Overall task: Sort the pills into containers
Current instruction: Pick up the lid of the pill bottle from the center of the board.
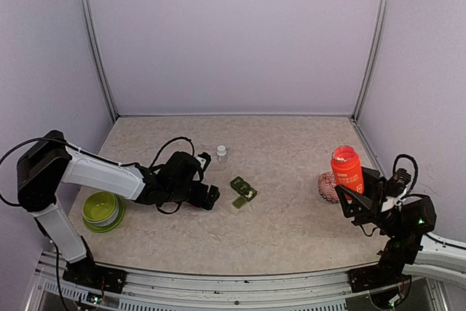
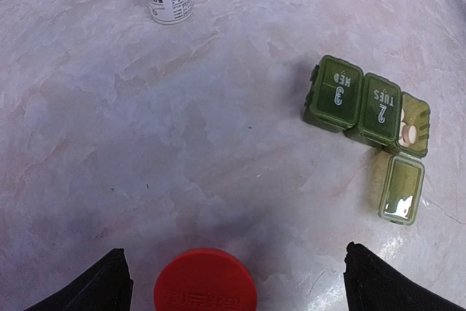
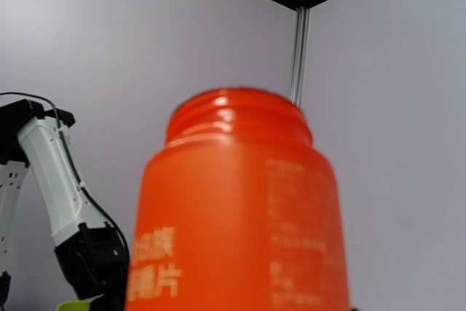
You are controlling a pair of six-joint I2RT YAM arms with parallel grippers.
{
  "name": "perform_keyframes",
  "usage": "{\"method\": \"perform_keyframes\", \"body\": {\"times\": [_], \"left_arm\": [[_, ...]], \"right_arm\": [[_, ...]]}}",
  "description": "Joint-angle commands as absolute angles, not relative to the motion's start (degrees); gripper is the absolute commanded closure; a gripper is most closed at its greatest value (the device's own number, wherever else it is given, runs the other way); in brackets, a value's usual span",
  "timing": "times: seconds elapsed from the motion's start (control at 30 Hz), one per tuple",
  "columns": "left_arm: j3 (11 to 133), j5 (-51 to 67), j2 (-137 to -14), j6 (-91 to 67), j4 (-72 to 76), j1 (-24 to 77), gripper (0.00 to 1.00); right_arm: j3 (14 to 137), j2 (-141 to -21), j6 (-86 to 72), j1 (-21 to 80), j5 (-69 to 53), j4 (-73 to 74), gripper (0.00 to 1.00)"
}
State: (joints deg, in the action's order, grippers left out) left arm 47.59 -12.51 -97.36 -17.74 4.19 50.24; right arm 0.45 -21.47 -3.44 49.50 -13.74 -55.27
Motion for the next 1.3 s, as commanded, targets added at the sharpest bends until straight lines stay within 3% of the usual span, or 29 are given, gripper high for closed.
{"method": "perform_keyframes", "body": {"times": [0.0,1.27], "left_arm": [[47.1,-12.6,-98.5,-18.1,4.5,49.2,0.01],[44.9,-12.3,-99.2,-18.7,5.6,48.2,0.18]], "right_arm": [[-1.1,-19.6,-3.9,50.0,-14.4,-52.8,0.98],[-2.5,-19.3,-2.9,50.0,-11.5,-51.0,0.98]]}}
